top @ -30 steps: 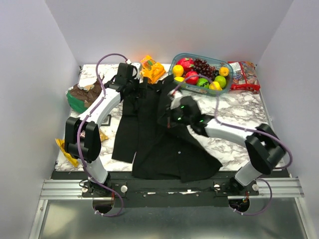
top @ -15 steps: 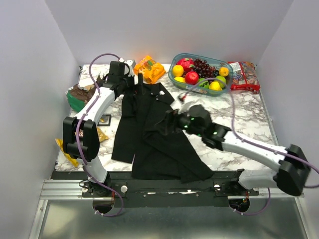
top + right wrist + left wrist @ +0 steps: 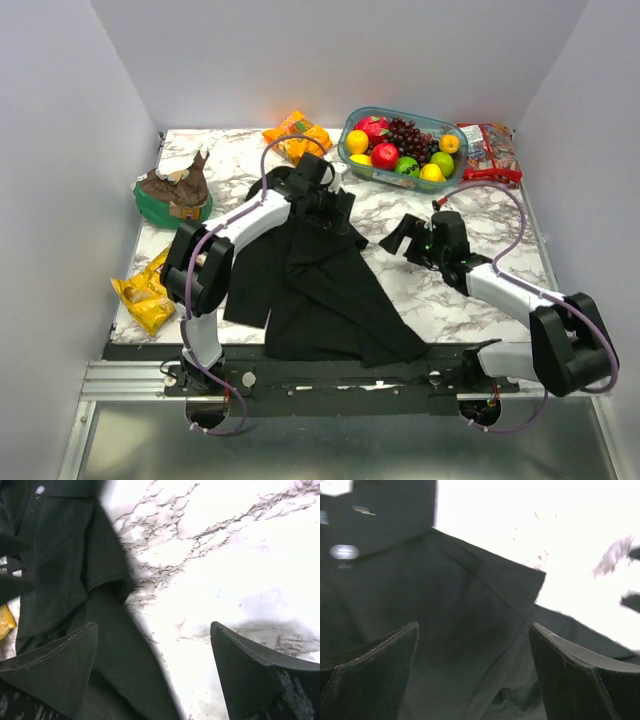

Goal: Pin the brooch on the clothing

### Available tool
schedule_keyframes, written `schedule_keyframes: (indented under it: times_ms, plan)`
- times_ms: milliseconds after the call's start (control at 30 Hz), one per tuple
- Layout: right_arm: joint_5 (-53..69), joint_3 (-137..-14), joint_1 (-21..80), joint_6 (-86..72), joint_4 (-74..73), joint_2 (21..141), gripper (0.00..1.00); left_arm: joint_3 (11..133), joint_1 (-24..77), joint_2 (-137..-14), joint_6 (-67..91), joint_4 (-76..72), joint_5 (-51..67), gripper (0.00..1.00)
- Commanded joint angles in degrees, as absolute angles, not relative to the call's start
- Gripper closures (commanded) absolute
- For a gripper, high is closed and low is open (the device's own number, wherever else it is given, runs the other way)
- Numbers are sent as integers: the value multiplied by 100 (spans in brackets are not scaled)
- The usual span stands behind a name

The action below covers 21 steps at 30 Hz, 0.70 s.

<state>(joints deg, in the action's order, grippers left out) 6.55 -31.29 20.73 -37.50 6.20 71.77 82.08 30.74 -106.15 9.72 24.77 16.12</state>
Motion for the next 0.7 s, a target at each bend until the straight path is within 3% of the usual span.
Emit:
schedule_keyframes:
  times_ms: [0, 433, 567, 667]
  plan:
    - [1212, -3059, 2013, -4244, 1519, 7742, 2, 8394, 3357, -10775, 791, 2471, 1283, 1]
    - [1731, -3208, 2048, -4974, 3146, 9351, 8, 8552, 3463, -11434, 1406, 2013, 1187, 4]
    - [1767, -3349, 2179, -5027, 3234, 9606, 10, 8596, 3454, -11496, 1415, 2101, 1055, 14]
    - [1749, -3392, 2259, -5089, 3366, 9747, 12, 8587, 3454, -11522, 1459, 2083, 1116, 29]
